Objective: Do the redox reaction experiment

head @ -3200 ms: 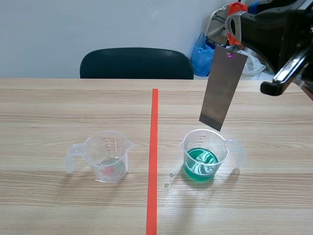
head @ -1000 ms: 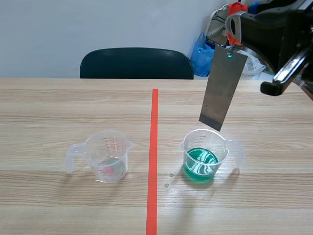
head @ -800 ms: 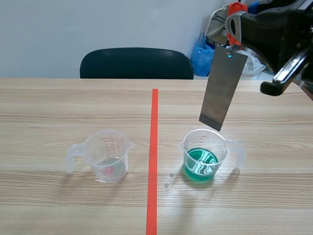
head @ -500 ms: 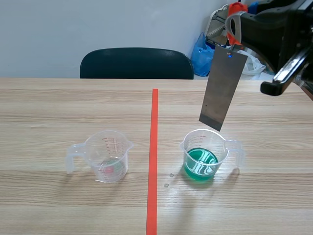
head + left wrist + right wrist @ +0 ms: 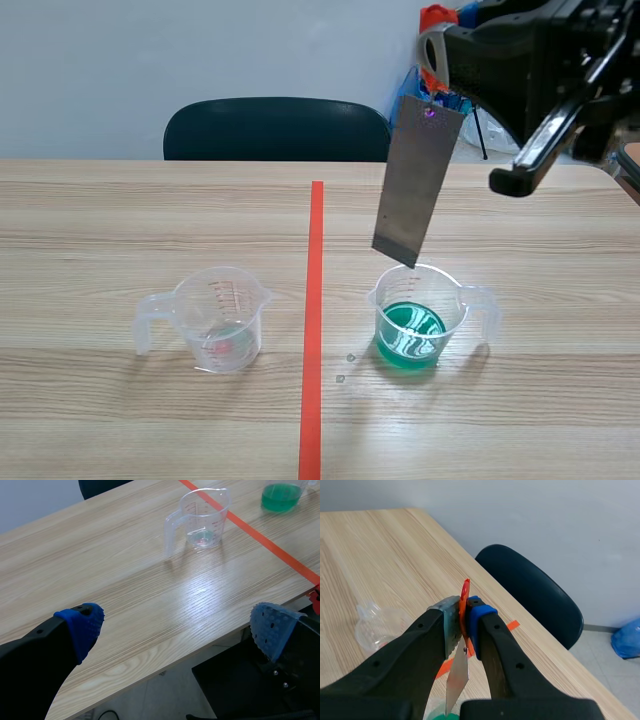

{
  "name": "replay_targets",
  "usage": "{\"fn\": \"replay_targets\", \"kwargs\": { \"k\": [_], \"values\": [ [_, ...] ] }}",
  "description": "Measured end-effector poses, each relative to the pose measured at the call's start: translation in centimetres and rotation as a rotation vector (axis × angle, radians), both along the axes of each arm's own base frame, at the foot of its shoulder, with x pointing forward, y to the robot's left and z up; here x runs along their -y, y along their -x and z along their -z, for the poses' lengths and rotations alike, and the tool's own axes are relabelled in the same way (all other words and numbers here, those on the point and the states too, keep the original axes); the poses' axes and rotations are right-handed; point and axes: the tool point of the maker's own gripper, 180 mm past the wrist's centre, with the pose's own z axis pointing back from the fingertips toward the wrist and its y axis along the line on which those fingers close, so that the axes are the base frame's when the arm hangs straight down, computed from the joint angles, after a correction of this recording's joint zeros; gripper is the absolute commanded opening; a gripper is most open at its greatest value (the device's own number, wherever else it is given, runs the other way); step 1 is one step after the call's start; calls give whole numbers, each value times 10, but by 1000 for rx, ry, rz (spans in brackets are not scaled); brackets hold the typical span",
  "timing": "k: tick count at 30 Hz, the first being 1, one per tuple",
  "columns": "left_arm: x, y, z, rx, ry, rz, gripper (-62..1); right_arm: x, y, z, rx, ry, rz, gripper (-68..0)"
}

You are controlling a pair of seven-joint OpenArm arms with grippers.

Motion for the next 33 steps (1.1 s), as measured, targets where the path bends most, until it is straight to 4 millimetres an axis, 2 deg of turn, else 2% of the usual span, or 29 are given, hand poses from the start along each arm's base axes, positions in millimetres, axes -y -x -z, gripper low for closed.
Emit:
{"fn": "replay_targets", "kwargs": {
  "k": [25, 33],
  "values": [
    [0, 0, 0, 0, 0, 0, 14, -86, 25, -20, 25, -80, -263, -669],
    [0, 0, 0, -1, 0, 0, 14, -110, 17, -15, -18, -114, -293, -669]
  ]
}}
